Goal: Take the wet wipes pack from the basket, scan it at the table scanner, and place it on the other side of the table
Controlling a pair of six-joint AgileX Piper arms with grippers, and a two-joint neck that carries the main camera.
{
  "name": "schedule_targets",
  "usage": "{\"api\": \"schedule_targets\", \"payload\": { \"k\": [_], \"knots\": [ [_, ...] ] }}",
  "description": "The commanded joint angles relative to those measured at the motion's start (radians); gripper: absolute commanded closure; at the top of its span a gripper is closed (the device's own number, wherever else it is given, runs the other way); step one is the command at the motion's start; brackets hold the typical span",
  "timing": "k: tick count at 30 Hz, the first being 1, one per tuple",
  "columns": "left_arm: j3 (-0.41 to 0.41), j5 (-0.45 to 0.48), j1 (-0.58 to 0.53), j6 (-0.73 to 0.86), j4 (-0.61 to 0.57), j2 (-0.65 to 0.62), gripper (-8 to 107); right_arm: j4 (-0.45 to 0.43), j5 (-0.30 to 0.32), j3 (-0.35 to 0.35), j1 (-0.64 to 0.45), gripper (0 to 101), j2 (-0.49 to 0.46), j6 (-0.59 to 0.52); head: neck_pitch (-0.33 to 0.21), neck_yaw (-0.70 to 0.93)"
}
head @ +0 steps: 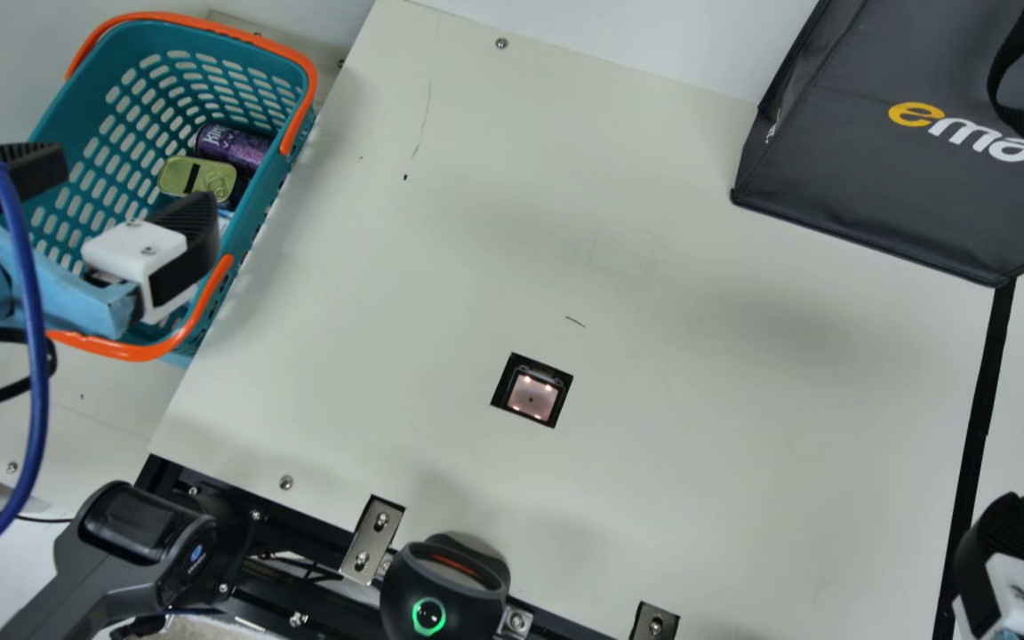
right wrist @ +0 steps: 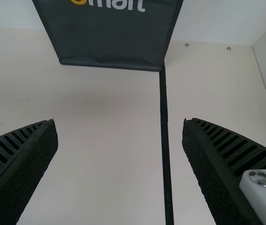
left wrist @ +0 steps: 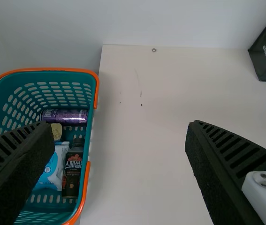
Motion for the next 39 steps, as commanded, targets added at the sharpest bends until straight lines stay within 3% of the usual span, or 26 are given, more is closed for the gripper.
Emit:
{"api": "schedule_targets", "payload": {
  "k": [1, 11, 17, 32, 39],
  "knots": [
    [0.001, -0.004, 0.012, -0.013, 0.006, 0.005, 9, 0.000, 0.000, 0.000, 0.000, 6, 0.000, 0.000, -0.030, 0.004],
    [0.024, -0.052, 0.134, -0.088, 0.034, 0.043, 9, 0.000, 0.000, 0.000, 0.000, 6, 0.000, 0.000, -0.030, 0.004],
    [0.041, -0.086, 0.241, -0.054, 0.002, 0.084, 9, 0.000, 0.000, 0.000, 0.000, 6, 0.000, 0.000, -0.030, 0.004],
    [0.050, -0.111, 0.567, 0.367, -0.218, 0.263, 9, 0.000, -0.001, 0.000, 0.000, 6, 0.000, 0.000, -0.030, 0.004],
    [0.042, -0.104, 0.655, 0.568, -0.275, 0.359, 9, 0.000, -0.001, 0.000, 0.000, 6, 0.000, 0.000, -0.030, 0.004]
  ]
}}
